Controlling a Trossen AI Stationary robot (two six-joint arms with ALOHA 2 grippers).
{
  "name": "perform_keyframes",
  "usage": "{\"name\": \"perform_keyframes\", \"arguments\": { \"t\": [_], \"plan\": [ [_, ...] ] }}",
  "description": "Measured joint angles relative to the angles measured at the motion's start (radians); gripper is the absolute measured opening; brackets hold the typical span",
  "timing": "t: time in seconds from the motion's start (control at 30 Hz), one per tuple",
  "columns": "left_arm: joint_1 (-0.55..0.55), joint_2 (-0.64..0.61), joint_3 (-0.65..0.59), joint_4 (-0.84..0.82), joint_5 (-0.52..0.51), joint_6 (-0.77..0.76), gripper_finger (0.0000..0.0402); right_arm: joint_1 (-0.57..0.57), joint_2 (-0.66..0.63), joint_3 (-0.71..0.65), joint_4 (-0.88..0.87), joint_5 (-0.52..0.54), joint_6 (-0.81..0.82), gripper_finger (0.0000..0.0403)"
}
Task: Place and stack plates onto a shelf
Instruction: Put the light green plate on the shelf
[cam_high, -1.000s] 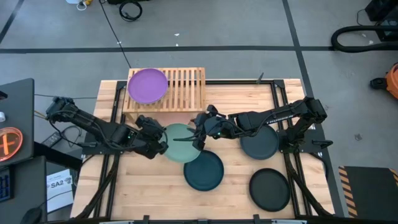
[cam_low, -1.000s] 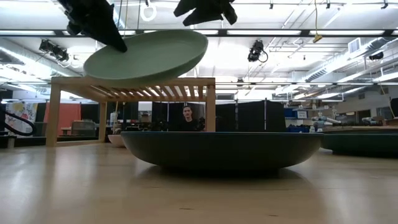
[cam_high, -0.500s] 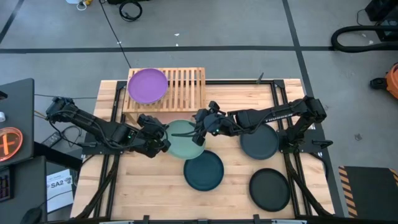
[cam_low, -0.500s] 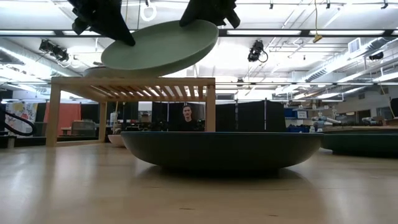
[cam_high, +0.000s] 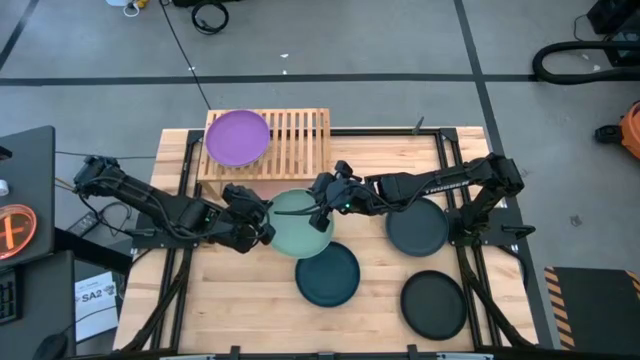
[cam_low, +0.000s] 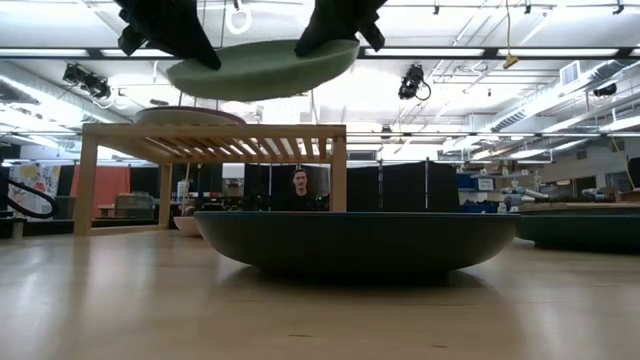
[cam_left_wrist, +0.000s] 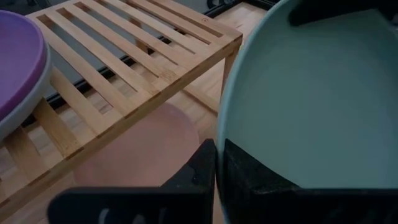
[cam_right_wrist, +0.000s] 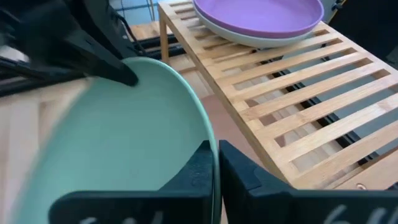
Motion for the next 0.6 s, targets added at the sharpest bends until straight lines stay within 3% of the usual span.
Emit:
{"name": "perform_keyframes", "arguments": {
  "t": [0.23,0.6],
  "plan": [
    [0.0,0.0,0.0,-0.004,0.001,0.002,0.0023,0.002,0.0,0.0,0.009,0.001,-0.023,0.0028],
    [0.0,0.0,0.0,0.003,0.01,0.013,0.0037,0.002,0.0,0.0,0.0,-0.001,-0.055,0.0016]
  ]
}}
